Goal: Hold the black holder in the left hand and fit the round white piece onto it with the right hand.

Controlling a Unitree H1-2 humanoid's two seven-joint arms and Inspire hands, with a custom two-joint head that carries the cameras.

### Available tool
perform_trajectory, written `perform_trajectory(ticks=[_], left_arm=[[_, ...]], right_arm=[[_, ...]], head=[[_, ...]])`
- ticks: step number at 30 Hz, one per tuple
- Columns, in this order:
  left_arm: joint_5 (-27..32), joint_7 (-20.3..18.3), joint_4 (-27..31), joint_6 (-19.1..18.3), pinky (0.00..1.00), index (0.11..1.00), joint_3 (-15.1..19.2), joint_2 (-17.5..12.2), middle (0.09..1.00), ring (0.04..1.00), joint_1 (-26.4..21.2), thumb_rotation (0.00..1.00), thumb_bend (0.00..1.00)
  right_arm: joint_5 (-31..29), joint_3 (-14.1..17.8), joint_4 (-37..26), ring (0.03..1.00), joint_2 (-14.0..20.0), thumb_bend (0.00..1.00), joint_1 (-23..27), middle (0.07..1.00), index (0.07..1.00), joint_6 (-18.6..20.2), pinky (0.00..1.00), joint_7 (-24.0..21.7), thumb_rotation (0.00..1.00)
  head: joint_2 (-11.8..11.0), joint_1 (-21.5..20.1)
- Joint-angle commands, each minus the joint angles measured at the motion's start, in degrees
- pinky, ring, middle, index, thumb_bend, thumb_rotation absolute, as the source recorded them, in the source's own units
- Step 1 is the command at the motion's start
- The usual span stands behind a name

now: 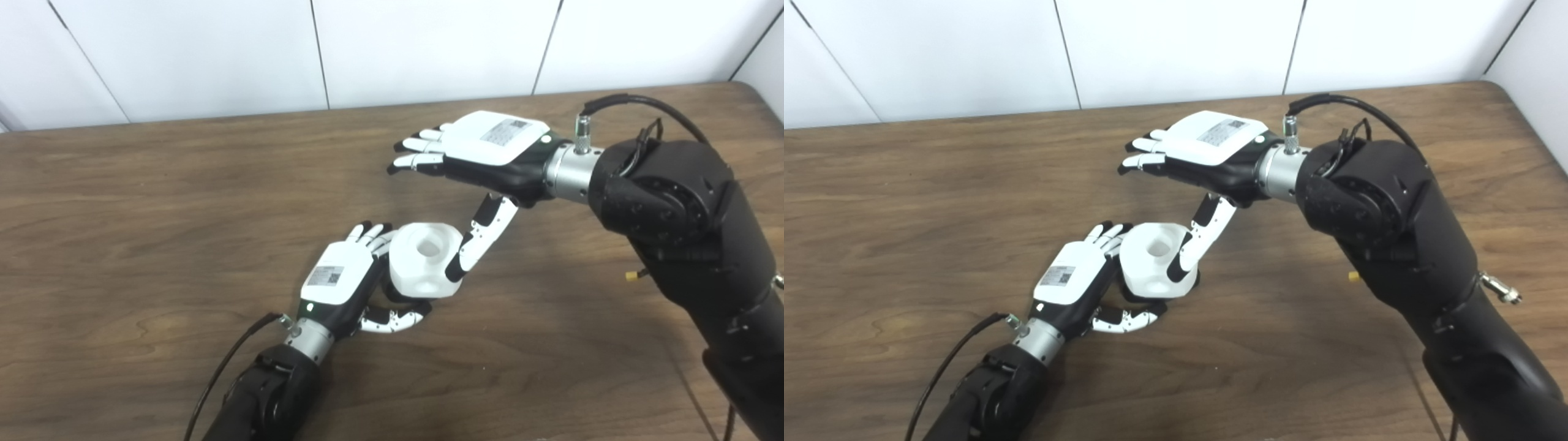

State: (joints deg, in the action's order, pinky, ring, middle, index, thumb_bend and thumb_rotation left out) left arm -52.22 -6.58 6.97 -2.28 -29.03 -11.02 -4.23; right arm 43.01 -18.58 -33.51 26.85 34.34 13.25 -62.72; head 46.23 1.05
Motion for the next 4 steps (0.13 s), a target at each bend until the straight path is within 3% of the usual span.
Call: perform_trajectory(ticks=[1, 4], left_arm=[[-1.8, -6.0, -1.2, -3.2, 1.0, 0.839, -1.2, -1.3, 0.923, 0.963, 0.6, 0.4, 0.99], [-2.4, -7.4, -0.9, -4.1, 1.0, 0.866, -1.4, -1.3, 0.936, 0.977, 0.5, 0.41, 1.0]], right_arm=[[0.1, 1.0, -0.3, 1.0, 0.8, 1.0, 1.5, 1.0, 0.929, 0.1, 1.0, 1.7, 0.62], [0.2, 0.9, 0.2, 1.0, 0.9, 1.0, 1.5, 1.0, 0.932, -0.4, 1.0, 2.1, 0.62]], head=[[0.0, 0.1], [0.0, 0.1]])
